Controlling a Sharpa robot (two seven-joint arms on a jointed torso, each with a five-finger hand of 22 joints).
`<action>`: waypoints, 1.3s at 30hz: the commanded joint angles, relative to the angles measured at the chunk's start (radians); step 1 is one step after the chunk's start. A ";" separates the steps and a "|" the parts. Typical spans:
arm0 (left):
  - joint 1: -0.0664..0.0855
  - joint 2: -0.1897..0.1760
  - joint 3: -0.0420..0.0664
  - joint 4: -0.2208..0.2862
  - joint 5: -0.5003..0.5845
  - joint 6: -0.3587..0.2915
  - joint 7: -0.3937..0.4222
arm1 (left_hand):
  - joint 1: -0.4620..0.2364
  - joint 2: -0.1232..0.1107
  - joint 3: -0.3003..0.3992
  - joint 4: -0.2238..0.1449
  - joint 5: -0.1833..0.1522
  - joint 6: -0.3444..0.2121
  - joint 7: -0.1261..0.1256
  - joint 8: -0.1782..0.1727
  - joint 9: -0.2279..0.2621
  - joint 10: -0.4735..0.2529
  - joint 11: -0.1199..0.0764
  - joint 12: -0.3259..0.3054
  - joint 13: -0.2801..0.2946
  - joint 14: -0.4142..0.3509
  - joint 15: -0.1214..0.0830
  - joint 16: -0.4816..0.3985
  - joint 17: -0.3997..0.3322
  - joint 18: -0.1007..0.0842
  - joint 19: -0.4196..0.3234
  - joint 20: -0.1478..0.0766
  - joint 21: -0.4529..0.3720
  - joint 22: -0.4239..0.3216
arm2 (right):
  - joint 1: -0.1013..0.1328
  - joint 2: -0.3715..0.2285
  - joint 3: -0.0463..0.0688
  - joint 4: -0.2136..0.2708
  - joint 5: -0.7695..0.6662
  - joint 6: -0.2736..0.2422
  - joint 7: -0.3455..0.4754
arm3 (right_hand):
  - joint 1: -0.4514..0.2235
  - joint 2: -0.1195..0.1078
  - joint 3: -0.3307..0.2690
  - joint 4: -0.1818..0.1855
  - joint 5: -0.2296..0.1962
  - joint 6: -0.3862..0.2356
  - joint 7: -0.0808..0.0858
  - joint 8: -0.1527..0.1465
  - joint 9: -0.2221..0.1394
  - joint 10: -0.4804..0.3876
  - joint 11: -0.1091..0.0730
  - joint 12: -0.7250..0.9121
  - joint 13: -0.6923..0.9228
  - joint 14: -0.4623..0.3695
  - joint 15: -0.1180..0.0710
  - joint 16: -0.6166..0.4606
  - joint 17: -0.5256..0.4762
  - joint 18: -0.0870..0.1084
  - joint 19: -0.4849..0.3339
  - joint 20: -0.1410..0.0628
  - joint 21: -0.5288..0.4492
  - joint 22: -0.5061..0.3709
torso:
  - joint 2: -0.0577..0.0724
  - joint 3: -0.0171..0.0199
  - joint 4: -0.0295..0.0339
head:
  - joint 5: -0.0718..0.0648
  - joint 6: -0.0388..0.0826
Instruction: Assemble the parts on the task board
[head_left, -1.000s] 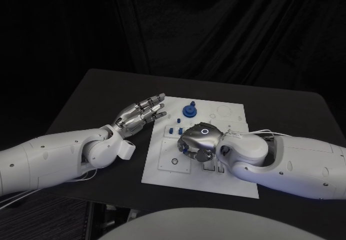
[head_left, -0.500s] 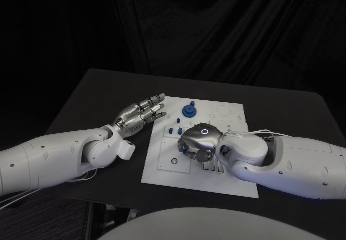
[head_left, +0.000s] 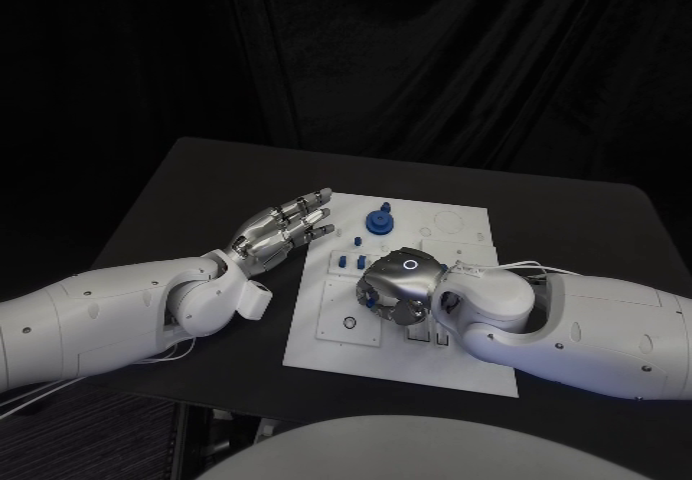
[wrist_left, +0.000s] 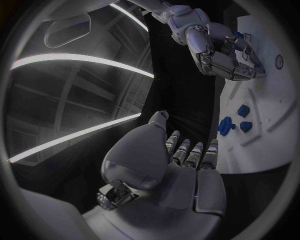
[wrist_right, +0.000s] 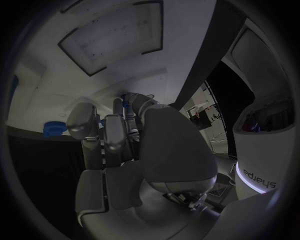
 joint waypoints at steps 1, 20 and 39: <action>-0.002 0.003 0.001 0.000 0.005 0.014 0.005 | 0.001 0.012 0.001 -0.005 0.006 0.000 0.010 0.004 0.002 0.000 0.005 0.006 0.001 0.000 0.010 0.005 0.001 -0.009 -0.001 -0.001 0.000 0.000 | -0.006 0.001 -0.001 -0.001 0.000 0.017 -0.007 | -0.005 -0.005 0.007 0.002 -0.006 -0.019 0.000 -0.013 -0.007 -0.015 -0.001 -0.008 -0.004 -0.007 0.002 -0.007 -0.005 -0.001 -0.009 0.002 -0.010 0.119 | -0.001 -0.0007 0.0015 | -0.001 0.000; -0.006 0.006 0.001 -0.006 0.005 0.018 0.002 | 0.002 0.014 0.005 -0.010 0.006 0.008 0.021 0.006 0.003 -0.001 0.000 0.007 0.001 0.000 0.011 0.005 0.001 -0.010 -0.001 -0.001 0.000 -0.002 | -0.009 -0.010 -0.001 0.005 0.000 -0.001 -0.004 | -0.033 -0.041 -0.019 0.033 -0.106 -0.152 -0.045 -0.096 -0.087 -0.202 0.040 -0.056 -0.018 -0.063 0.018 -0.054 -0.066 0.017 -0.063 0.019 -0.128 0.093 | -0.001 0.0005 0.0003 | 0.003 0.000; -0.008 -0.009 0.001 0.005 0.005 -0.037 0.028 | -0.004 0.011 0.007 -0.018 0.009 0.035 0.032 0.013 0.006 0.005 -0.010 0.022 0.003 -0.010 -0.027 -0.001 -0.002 -0.004 -0.007 -0.008 -0.003 -0.016 | 0.134 -0.164 0.005 0.084 0.165 -0.066 -0.011 | 0.052 -0.051 -0.163 0.187 -0.111 -0.145 -0.051 -0.134 -0.192 -0.351 0.069 -0.131 -0.160 -0.062 0.035 -0.045 -0.082 0.016 -0.046 0.035 -0.153 0.095 | -0.004 0.0002 0.0004 | -0.002 0.000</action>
